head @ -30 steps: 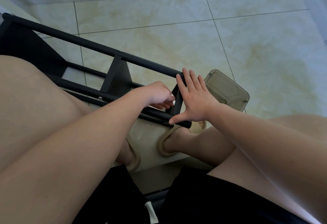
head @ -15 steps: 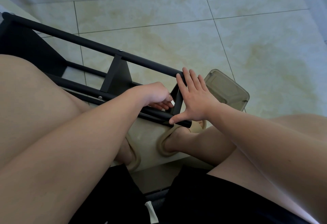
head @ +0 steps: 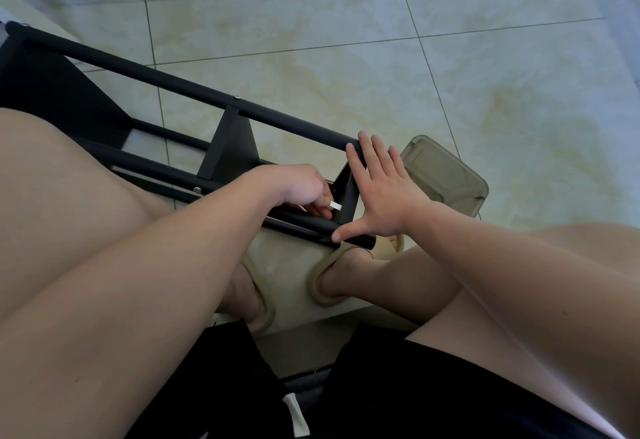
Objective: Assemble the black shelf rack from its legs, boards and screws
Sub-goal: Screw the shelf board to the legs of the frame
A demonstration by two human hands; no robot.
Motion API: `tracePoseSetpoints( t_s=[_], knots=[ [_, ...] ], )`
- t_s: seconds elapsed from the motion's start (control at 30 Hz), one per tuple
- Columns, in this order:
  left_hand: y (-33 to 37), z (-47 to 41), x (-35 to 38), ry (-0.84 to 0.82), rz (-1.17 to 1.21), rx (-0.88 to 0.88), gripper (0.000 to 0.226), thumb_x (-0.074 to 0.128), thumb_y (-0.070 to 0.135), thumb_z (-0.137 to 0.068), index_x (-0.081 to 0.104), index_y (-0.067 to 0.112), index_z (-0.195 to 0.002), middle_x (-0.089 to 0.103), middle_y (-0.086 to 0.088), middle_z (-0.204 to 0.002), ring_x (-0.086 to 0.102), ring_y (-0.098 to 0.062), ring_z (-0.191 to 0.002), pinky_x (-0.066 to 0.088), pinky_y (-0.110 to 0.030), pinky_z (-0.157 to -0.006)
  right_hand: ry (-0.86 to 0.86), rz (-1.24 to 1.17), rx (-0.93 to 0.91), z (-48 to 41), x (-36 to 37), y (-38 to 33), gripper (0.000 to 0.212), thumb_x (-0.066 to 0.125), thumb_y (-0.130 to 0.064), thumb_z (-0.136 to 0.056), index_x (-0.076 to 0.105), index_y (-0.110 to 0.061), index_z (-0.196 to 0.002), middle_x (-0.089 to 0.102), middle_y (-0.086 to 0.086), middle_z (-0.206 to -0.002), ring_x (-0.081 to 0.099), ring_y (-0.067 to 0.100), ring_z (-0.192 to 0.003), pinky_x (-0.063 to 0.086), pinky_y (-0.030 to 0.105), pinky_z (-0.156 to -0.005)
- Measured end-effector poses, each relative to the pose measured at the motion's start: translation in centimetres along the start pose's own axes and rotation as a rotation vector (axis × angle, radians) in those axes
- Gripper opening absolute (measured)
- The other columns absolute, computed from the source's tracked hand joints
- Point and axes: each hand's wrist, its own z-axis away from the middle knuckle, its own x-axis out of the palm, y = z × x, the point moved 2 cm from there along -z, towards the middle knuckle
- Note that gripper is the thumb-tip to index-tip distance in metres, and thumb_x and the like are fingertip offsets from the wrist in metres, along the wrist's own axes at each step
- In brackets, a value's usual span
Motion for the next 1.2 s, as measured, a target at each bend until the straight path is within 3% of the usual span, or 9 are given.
tracePoseSetpoints(
  t_s=[0.07,0.2,0.43,0.63,0.77,0.83,0.93,1.0,1.2],
  knots=[
    [0.0,0.0,-0.1,-0.001,-0.056,0.012,0.024,0.058,0.010,-0.098,0.068,0.021,-0.080,0.077,0.006,-0.087,0.066,-0.007,-0.073,0.048,-0.023,-0.079,-0.001,0.005,0.002,0.0,0.0,0.0,0.157,0.032,-0.106,-0.045,-0.021,-0.010,-0.157,-0.032,0.016,-0.162,-0.028,0.035,-0.151,-0.014,0.051,-0.122],
    [-0.3,-0.1,-0.2,0.012,-0.182,0.014,0.017,0.062,0.014,-0.095,0.071,0.022,-0.083,0.068,0.012,-0.081,0.059,-0.016,-0.086,0.046,-0.033,-0.089,-0.005,0.002,0.003,0.0,-0.1,-0.1,0.157,0.034,-0.105,-0.046,-0.021,-0.010,-0.157,-0.032,0.016,-0.162,-0.029,0.035,-0.151,-0.015,0.050,-0.122],
    [-0.2,-0.3,-0.1,-0.040,-0.321,0.021,0.007,0.063,0.020,-0.096,0.069,0.024,-0.098,0.059,0.016,-0.082,0.056,-0.018,-0.095,0.043,-0.034,-0.095,-0.015,0.009,0.001,0.1,-0.3,-0.2,0.156,0.034,-0.104,-0.047,-0.022,-0.010,-0.157,-0.034,0.016,-0.162,-0.029,0.035,-0.150,-0.014,0.050,-0.123],
    [0.0,-0.2,-0.8,0.045,-0.361,0.054,0.021,0.068,0.023,-0.092,0.075,0.023,-0.112,0.065,0.013,-0.095,0.059,-0.014,-0.097,0.042,-0.028,-0.086,-0.016,0.003,0.005,-0.1,-0.4,0.1,0.157,0.034,-0.104,-0.046,-0.022,-0.010,-0.157,-0.032,0.016,-0.163,-0.028,0.034,-0.151,-0.014,0.050,-0.123],
    [0.3,-0.3,-1.0,0.100,-0.363,0.070,0.017,0.069,0.021,-0.089,0.076,0.024,-0.105,0.067,0.015,-0.082,0.062,-0.010,-0.083,0.042,-0.024,-0.065,-0.011,-0.010,0.001,-0.1,-0.2,0.1,0.157,0.035,-0.105,-0.045,-0.021,-0.010,-0.157,-0.031,0.016,-0.163,-0.028,0.034,-0.151,-0.014,0.050,-0.123],
    [0.6,-0.5,-0.8,0.099,-0.359,0.071,0.012,0.066,0.020,-0.090,0.074,0.027,-0.095,0.064,0.017,-0.079,0.061,-0.011,-0.082,0.041,-0.026,-0.065,-0.011,-0.010,0.002,-0.1,-0.2,0.1,0.157,0.035,-0.105,-0.045,-0.022,-0.011,-0.157,-0.032,0.016,-0.163,-0.028,0.034,-0.151,-0.014,0.051,-0.123],
    [0.7,-0.8,-0.5,0.082,-0.263,0.066,0.016,0.064,0.024,-0.091,0.067,0.032,-0.078,0.065,0.010,-0.085,0.061,-0.019,-0.086,0.048,-0.032,-0.076,-0.014,-0.008,0.004,-0.1,-0.3,0.2,0.157,0.036,-0.105,-0.045,-0.022,-0.010,-0.157,-0.032,0.016,-0.163,-0.028,0.035,-0.151,-0.013,0.051,-0.123],
    [0.6,-1.2,-0.3,0.077,-0.099,0.054,0.013,0.061,0.023,-0.093,0.071,0.025,-0.084,0.066,0.001,-0.088,0.064,-0.020,-0.088,0.055,-0.034,-0.081,-0.015,-0.008,0.003,-0.1,-0.3,0.1,0.157,0.036,-0.104,-0.046,-0.021,-0.010,-0.157,-0.032,0.016,-0.162,-0.028,0.034,-0.151,-0.013,0.051,-0.124],
    [0.4,-1.7,0.6,0.140,0.260,0.001,0.007,0.064,0.015,-0.095,0.068,0.010,-0.092,0.071,-0.003,-0.081,0.071,-0.007,-0.070,0.057,-0.025,-0.065,-0.015,-0.008,0.004,-0.1,-0.4,0.1,0.157,0.037,-0.104,-0.047,-0.021,-0.010,-0.158,-0.031,0.016,-0.163,-0.028,0.035,-0.151,-0.012,0.051,-0.124]
  ],
)
